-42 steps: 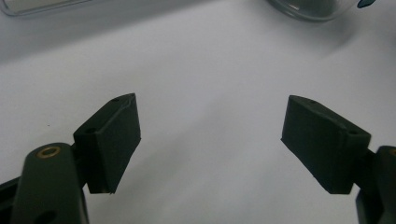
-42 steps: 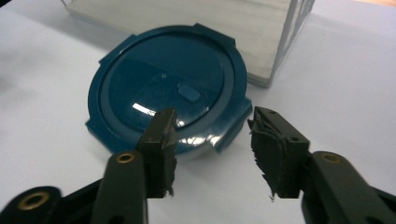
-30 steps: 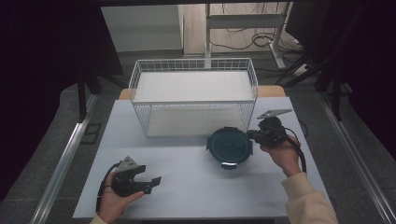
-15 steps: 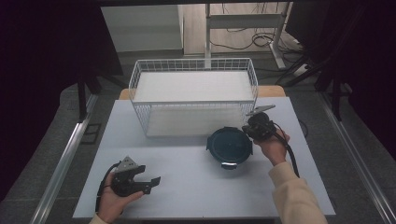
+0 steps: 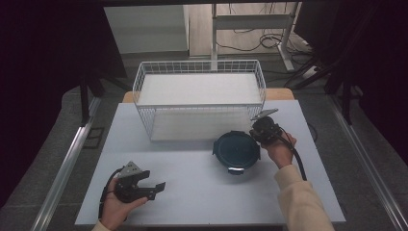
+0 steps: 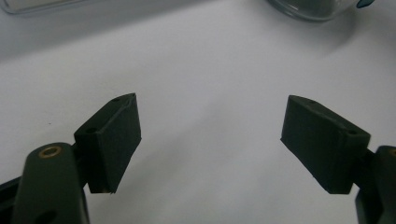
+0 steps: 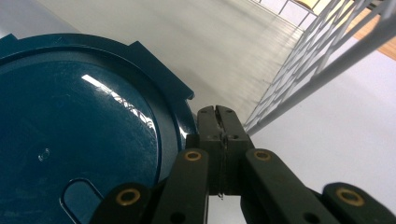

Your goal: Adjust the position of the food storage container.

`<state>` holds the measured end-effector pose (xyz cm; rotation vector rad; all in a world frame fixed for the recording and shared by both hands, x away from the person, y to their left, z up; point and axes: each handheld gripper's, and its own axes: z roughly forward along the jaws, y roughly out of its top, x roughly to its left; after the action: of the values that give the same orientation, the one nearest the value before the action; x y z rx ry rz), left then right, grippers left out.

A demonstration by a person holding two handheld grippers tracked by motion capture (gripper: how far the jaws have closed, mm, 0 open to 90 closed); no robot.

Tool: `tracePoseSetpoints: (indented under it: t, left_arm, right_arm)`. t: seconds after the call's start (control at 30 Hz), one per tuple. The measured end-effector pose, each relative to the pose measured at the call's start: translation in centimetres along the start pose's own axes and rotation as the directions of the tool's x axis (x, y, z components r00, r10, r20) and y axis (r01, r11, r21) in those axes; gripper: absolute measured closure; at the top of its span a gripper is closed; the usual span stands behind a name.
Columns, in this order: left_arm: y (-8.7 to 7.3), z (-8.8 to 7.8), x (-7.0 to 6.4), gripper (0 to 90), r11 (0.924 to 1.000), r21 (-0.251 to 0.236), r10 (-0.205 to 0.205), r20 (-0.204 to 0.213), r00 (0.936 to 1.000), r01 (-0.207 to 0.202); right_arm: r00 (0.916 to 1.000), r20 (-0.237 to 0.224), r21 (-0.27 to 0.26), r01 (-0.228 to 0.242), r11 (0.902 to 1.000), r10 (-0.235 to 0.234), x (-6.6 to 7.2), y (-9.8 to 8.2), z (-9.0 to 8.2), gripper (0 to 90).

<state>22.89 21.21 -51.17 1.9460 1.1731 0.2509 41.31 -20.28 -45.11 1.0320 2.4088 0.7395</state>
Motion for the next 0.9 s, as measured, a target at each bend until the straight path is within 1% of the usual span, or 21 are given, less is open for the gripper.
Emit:
tracePoseSetpoints:
  t: [0.03, 0.07, 0.13, 0.17, 0.2, 0.23, 0.3, 0.33, 0.5, 0.63, 0.8, 0.83, 0.87, 0.9]
  left_arm:
    - [0.0, 0.0, 0.0, 19.8, 1.0, 0.0, 0.0, 0.0, 1.0, 0.0]
    - [0.0, 0.0, 0.0, 19.8, 1.0, 0.0, -0.001, -0.002, 1.0, 0.001]
    - [0.0, 0.1, 0.1, 19.8, 1.0, 0.002, -0.001, -0.004, 1.0, 0.001]
    - [0.0, 0.1, 0.1, 19.8, 1.0, 0.003, -0.001, -0.006, 1.0, 0.001]
    - [0.0, 0.1, 0.1, 19.8, 1.0, 0.003, -0.001, -0.006, 1.0, 0.001]
    - [0.0, 0.1, 0.1, 19.8, 1.0, 0.003, -0.002, -0.006, 1.0, 0.002]
    - [0.0, 0.0, 0.1, 19.9, 1.0, 0.0, -0.004, -0.004, 1.0, 0.004]
    - [0.0, 0.0, 0.1, 19.9, 1.0, 0.0, -0.004, -0.004, 1.0, 0.004]
    - [0.0, 0.2, 0.1, 20.0, 1.0, 0.002, -0.001, 0.0, 1.0, 0.001]
    - [0.0, 0.1, 0.0, 20.0, 1.0, 0.0, -0.002, -0.002, 1.0, 0.002]
    - [0.1, 0.1, 0.1, 20.0, 1.0, -0.001, -0.009, -0.003, 1.0, 0.009]
    - [0.1, 0.1, 0.1, 20.0, 1.0, -0.001, -0.009, -0.003, 1.0, 0.009]
    - [0.1, 0.0, 0.2, 20.0, 0.9999, -0.007, -0.012, -0.006, 0.9999, 0.012]
    - [0.1, 0.0, 0.2, 20.0, 0.9999, -0.007, -0.012, -0.006, 0.9999, 0.012]
  right_arm:
    - [1.0, 0.0, 0.0, 0.0, 1.0, 0.0, 0.0, 0.0, 0.0, 89.6]
    - [0.9998, 0.005, 0.003, 0.018, 0.9998, -0.018, 0.1, 0.1, 0.0, 89.6]
    - [0.9996, 0.008, 0.004, 0.027, 0.9996, -0.027, 0.1, 0.1, 0.1, 89.6]
    - [0.9984, 0.022, 0.028, 0.053, 0.9982, -0.053, 0.1, 0.1, 0.4, 89.5]
    - [0.9984, 0.022, 0.028, 0.053, 0.9982, -0.053, 0.1, 0.1, 0.4, 89.5]
    - [0.9977, 0.026, 0.044, 0.062, 0.9971, -0.063, 0.2, 0.0, 0.8, 89.6]
    - [0.9988, 0.02, 0.028, 0.045, 0.9986, -0.046, 0.2, -0.2, 1.1, 89.7]
    - [0.9988, 0.02, 0.028, 0.045, 0.9986, -0.046, 0.2, -0.2, 1.1, 89.7]
    - [0.9976, 0.021, 0.027, 0.065, 0.9975, -0.065, 0.3, -0.2, 1.0, 89.8]
    - [0.9972, 0.015, 0.025, 0.074, 0.997, -0.074, 0.6, -0.2, 1.0, 89.9]
    - [0.9947, -0.012, 0.022, 0.103, 0.9945, -0.103, 1.7, -0.2, 0.8, 89.9]
    - [0.9947, -0.012, 0.022, 0.103, 0.9945, -0.103, 1.7, -0.2, 0.8, 89.9]
    - [0.9937, -0.026, 0.018, 0.109, 0.9938, -0.109, 2.2, -0.1, 0.7, 89.8]
    - [0.9937, -0.026, 0.018, 0.109, 0.9938, -0.109, 2.2, -0.1, 0.7, 89.8]
